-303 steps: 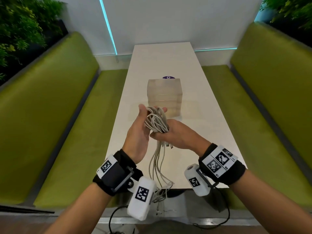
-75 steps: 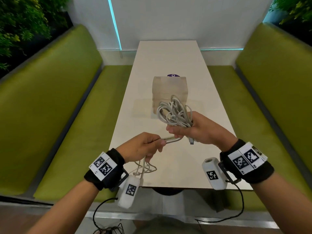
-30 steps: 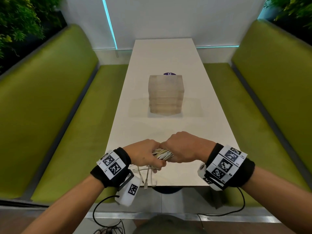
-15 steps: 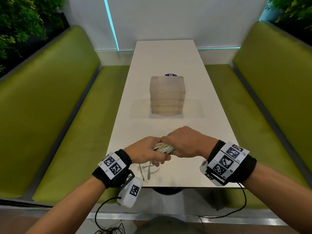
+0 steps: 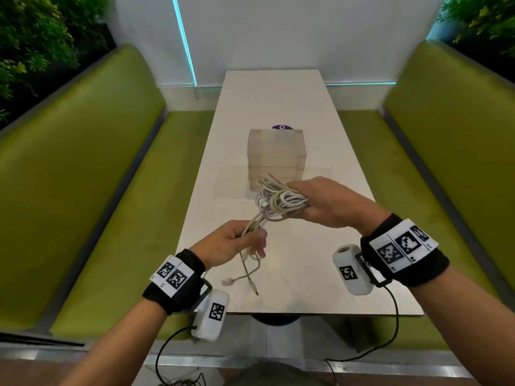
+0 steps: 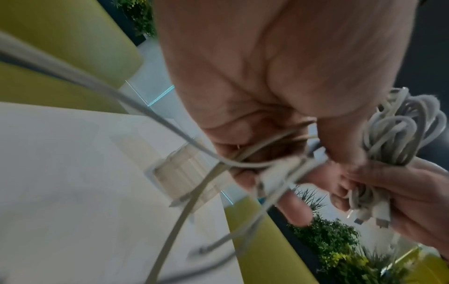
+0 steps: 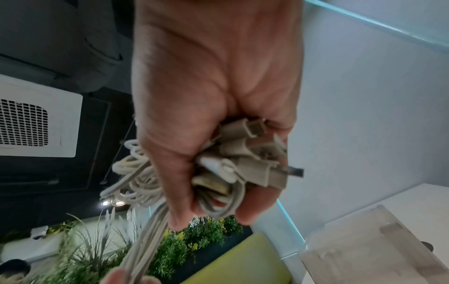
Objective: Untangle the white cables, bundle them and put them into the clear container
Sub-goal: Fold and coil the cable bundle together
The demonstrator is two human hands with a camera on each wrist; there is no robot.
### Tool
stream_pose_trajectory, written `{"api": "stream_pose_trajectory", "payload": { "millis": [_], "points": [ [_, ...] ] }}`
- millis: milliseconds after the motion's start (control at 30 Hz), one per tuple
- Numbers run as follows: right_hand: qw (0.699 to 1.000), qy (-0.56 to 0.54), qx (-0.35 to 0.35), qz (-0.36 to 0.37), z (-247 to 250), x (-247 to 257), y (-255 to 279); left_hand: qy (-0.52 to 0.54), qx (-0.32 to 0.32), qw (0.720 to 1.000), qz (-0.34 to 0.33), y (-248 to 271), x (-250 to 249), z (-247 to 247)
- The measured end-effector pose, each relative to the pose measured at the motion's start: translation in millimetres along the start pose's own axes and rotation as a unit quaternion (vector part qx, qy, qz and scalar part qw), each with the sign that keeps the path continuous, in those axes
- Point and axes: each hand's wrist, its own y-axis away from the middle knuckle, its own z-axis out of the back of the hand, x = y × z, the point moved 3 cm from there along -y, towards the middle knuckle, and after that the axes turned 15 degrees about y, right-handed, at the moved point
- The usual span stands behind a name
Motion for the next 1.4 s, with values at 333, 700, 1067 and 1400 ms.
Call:
{"api": "stream_pose_trajectory", "payload": {
  "millis": [333,700,1067,1400],
  "points": [
    [0.914,-0.372,-0.063,-0.150,-21,5,6,0.181,-0.144,0.959,-0.162,-10,-19,4],
    [0.928,-0.334,-0.044,-0.158,-57,26,-5,0.413,-0.214,0.877,-0.115,-23,-34,-14],
    [0.918,-0.360,0.004,-0.165,-63,21,-6,0.425,-0.217,0.875,-0.078,-22,-32,-20],
    [0.915,-0.378,0.011,-0.140,-56,39,-9,0.233,-0.217,0.941,-0.113,-23,-38,-27]
  ]
}}
